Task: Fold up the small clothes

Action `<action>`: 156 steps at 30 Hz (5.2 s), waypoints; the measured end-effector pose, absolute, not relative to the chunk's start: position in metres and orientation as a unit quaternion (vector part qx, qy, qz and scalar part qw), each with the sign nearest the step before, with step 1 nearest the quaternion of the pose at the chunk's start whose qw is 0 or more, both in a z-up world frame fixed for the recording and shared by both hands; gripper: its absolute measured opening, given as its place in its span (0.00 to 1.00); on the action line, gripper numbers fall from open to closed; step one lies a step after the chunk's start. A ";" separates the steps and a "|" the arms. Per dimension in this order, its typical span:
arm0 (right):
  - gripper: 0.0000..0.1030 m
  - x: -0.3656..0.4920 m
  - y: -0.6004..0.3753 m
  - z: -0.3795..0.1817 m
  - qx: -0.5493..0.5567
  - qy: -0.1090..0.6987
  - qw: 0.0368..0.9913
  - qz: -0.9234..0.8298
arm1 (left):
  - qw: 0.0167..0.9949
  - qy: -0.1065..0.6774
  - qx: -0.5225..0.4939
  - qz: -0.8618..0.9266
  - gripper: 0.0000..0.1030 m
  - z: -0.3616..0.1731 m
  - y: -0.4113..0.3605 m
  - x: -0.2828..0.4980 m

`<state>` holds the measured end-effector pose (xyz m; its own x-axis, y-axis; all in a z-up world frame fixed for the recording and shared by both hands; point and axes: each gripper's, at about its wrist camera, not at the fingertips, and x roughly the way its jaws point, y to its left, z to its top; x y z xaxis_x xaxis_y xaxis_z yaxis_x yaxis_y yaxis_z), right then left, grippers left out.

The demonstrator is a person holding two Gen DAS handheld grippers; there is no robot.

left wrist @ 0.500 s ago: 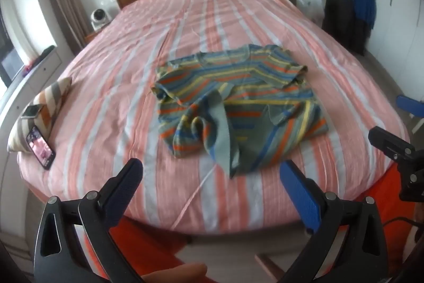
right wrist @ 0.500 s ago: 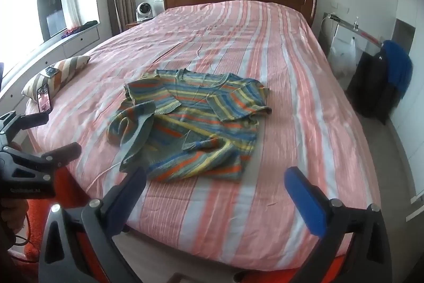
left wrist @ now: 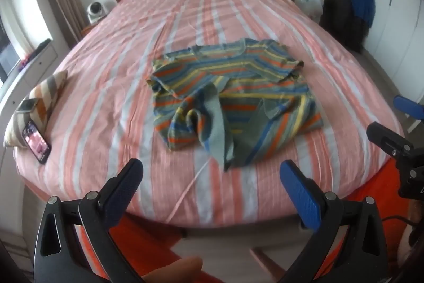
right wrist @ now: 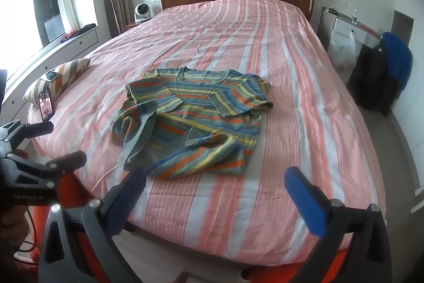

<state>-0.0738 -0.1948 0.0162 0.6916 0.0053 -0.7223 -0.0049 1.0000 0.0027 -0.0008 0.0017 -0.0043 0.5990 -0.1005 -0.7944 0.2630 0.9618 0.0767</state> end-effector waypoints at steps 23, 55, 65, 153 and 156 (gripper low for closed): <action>1.00 -0.077 -0.188 0.017 0.000 0.387 0.922 0.003 | 0.886 0.444 0.085 -0.105 1.00 -0.005 0.004 -0.001; 1.00 -0.074 -0.195 0.011 0.019 0.395 0.919 -0.009 | 0.880 0.460 0.087 -0.082 1.00 -0.018 0.007 0.006; 1.00 -0.074 -0.194 0.009 0.016 0.398 0.917 -0.009 | 0.880 0.460 0.088 -0.081 1.00 -0.018 0.007 0.005; 0.60 0.078 -0.183 -0.116 -0.153 0.484 0.842 0.183 | 0.812 0.516 0.134 -0.238 0.15 -0.140 0.005 0.191; 0.15 0.085 -0.183 -0.124 -0.117 0.499 0.834 0.205 | 0.830 0.479 0.116 -0.263 0.12 -0.126 0.016 0.174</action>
